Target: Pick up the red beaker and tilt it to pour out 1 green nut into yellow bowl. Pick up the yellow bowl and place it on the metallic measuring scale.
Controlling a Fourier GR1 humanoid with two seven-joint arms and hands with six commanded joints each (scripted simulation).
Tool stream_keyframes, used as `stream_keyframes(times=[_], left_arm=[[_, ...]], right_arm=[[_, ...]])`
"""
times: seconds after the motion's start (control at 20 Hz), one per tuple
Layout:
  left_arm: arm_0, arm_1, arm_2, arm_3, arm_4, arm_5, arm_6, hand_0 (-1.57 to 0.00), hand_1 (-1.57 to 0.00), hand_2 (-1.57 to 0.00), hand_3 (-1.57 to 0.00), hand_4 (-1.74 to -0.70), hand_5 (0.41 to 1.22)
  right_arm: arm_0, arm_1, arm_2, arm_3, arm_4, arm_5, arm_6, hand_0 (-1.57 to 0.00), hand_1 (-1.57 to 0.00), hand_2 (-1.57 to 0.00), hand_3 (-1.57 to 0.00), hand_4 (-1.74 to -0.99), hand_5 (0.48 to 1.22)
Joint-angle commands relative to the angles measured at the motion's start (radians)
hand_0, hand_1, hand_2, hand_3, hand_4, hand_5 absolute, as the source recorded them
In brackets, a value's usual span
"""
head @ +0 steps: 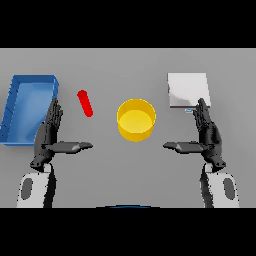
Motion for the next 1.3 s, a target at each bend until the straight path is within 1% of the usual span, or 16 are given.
stream_keyframes(times=[0.0,0.25,0.3,0.35,0.45,0.5,0.6,0.7,0.75,0.85,0.9,1.0,1.05,1.1,1.2,1.25], left_arm=[[0.001,-0.001,-0.001,-0.001,0.0,0.001,-0.001,0.0,0.0,0.0,0.0,-1.2,0.677],[0.023,-0.01,-0.015,-0.016,-0.007,0.001,-0.006,0.0,0.0,0.0,0.0,-1.2,0.677],[0.05,0.014,-0.049,-0.059,-0.046,-0.012,-0.028,0.0,0.0,0.0,0.0,-1.2,0.677],[0.069,0.031,-0.067,-0.086,-0.069,-0.019,-0.023,0.0,0.0,0.0,0.0,-1.2,0.677],[0.092,0.047,-0.089,-0.131,-0.098,-0.02,-0.005,0.0,0.0,0.0,0.0,-1.2,0.674],[0.095,0.046,-0.096,-0.139,-0.102,-0.02,0.005,0.0,0.0,0.0,0.0,-1.2,0.672],[0.097,0.048,-0.105,-0.146,-0.109,-0.023,0.035,0.0,0.0,0.0,0.0,-1.19,0.663],[0.094,0.053,-0.104,-0.147,-0.116,-0.019,0.045,0.0,0.0,0.0,0.0,-1.18,0.657],[0.089,0.049,-0.112,-0.146,-0.125,-0.017,0.046,0.0,0.0,0.0,0.0,-1.17,0.653],[0.083,0.042,-0.114,-0.126,-0.125,-0.018,0.058,0.0,0.0,0.0,0.0,-1.18,0.655],[0.064,0.038,-0.107,-0.106,-0.125,-0.012,0.067,0.0,0.0,0.0,0.0,-1.18,0.658],[0.017,0.027,-0.104,-0.049,-0.14,0.0,0.077,0.0,0.0,0.0,0.0,-1.19,0.658],[-0.011,0.036,-0.093,-0.021,-0.146,0.005,0.066,0.0,0.0,0.0,0.0,-1.2,0.659],[-0.028,0.036,-0.086,0.01,-0.15,0.009,0.048,0.0,0.0,0.0,0.0,-1.2,0.661],[-0.089,0.033,-0.068,0.087,-0.155,0.02,0.052,0.0,0.0,0.0,0.0,-1.21,0.663],[-0.118,0.043,-0.052,0.124,-0.15,0.019,0.036,0.0,0.0,0.0,0.0,-1.21,0.659]], right_arm=[[0.0,0.001,0.0,0.0,0.0,-0.001,0.0,0.0,0.0,0.0,0.0,-1.177,0.572],[-0.004,0.002,0.003,0.003,0.005,-0.005,0.004,0.0,0.0,0.0,0.0,-1.177,0.572],[0.007,-0.034,0.032,-0.019,0.083,-0.022,-0.015,0.0,0.0,0.0,0.0,-1.177,0.572],[0.02,-0.055,0.054,-0.04,0.127,-0.025,-0.034,0.0,0.0,0.0,0.0,-1.178,0.573],[0.034,-0.069,0.073,-0.055,0.161,-0.024,-0.032,0.0,0.0,0.0,0.0,-1.19,0.579],[0.047,-0.077,0.078,-0.072,0.167,-0.021,-0.037,0.0,0.0,0.0,0.0,-1.193,0.582],[0.05,-0.08,0.083,-0.077,0.173,-0.018,-0.035,0.0,0.0,0.0,0.0,-1.196,0.584],[0.056,-0.077,0.079,-0.082,0.137,0.009,-0.048,0.0,0.0,0.0,0.0,-1.225,0.59],[0.047,-0.068,0.085,-0.082,0.131,0.012,-0.033,0.0,0.0,0.0,0.0,-1.244,0.597],[0.046,-0.078,0.075,-0.09,0.113,0.025,-0.049,0.0,0.0,0.0,0.0,-1.272,0.611],[0.054,-0.081,0.073,-0.089,0.108,0.032,-0.069,0.0,0.0,0.0,0.0,-1.284,0.618],[0.05,-0.089,0.068,-0.084,0.106,0.037,-0.062,0.0,0.0,0.0,0.0,-1.292,0.624],[0.045,-0.095,0.064,-0.085,0.099,0.043,-0.059,0.0,0.0,0.0,0.0,-1.291,0.623],[0.056,-0.095,0.063,-0.081,0.093,0.051,-0.08,0.0,0.0,0.0,0.0,-1.294,0.623],[0.042,-0.088,0.066,-0.071,0.1,0.046,-0.079,0.0,0.0,0.0,0.0,-1.296,0.621],[0.047,-0.094,0.06,-0.076,0.094,0.049,-0.078,0.0,0.0,0.0,0.0,-1.292,0.617]])
